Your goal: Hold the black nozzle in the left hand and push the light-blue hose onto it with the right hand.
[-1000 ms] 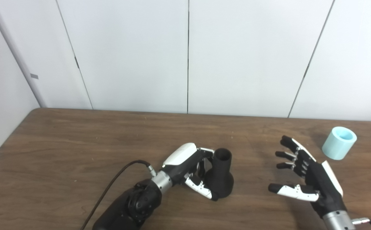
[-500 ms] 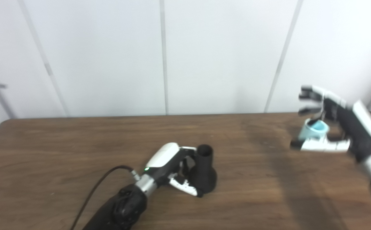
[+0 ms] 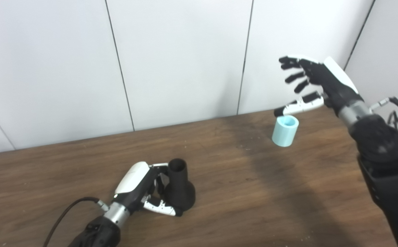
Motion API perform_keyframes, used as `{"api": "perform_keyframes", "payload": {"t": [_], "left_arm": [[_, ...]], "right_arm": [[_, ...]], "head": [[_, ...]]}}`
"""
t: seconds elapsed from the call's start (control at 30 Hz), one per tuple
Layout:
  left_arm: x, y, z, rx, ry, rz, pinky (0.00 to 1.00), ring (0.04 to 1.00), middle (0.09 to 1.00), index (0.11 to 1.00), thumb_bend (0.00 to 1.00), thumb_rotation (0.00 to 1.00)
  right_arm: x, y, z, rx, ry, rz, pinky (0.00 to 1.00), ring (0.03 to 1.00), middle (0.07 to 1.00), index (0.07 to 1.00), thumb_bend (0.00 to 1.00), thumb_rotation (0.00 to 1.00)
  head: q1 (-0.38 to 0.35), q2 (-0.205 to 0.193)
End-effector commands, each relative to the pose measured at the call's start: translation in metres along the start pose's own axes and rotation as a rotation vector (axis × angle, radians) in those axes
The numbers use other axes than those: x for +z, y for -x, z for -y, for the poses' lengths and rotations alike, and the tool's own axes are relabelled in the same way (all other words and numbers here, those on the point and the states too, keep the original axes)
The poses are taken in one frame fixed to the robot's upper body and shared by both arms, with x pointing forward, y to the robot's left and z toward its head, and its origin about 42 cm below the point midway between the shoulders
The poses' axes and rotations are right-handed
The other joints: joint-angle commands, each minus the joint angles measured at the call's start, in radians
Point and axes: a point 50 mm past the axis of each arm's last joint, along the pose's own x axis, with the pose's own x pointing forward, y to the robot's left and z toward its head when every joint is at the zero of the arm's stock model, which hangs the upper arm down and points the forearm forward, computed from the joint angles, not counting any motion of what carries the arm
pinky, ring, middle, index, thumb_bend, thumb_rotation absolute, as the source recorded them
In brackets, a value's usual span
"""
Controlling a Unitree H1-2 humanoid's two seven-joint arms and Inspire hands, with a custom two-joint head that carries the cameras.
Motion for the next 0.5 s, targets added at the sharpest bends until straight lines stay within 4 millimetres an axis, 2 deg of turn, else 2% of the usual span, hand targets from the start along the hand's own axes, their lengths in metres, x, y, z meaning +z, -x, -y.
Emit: {"api": "perform_keyframes", "payload": {"t": [0.0,0.1,0.3,0.47], "left_arm": [[-0.042,0.033,0.017,-0.14,-0.061,-0.157,0.34,0.422,0.445,0.49,0.53,0.0],[-0.045,0.035,0.015,-0.143,-0.059,-0.147,0.34,0.414,0.443,0.488,0.53,0.0],[-0.049,0.036,0.011,-0.148,-0.064,-0.131,0.35,0.41,0.434,0.49,0.53,0.0],[-0.052,0.038,0.008,-0.151,-0.068,-0.131,0.34,0.409,0.429,0.492,0.53,0.0]], "right_arm": [[0.005,-0.012,0.012,-0.047,0.097,-0.007,0.53,0.713,0.817,0.826,0.81,0.04],[-0.003,-0.022,0.004,-0.022,0.165,-0.06,0.55,0.726,0.823,0.828,0.82,0.05],[-0.017,-0.041,-0.004,0.051,0.165,-0.136,0.66,0.807,0.855,0.855,0.84,0.1],[-0.029,-0.054,-0.021,0.106,0.35,-0.204,0.68,0.841,0.877,0.873,0.9,0.17]], "head": [[-0.007,-0.002],[-0.026,-0.014],[-0.045,-0.028],[-0.047,-0.035]]}}
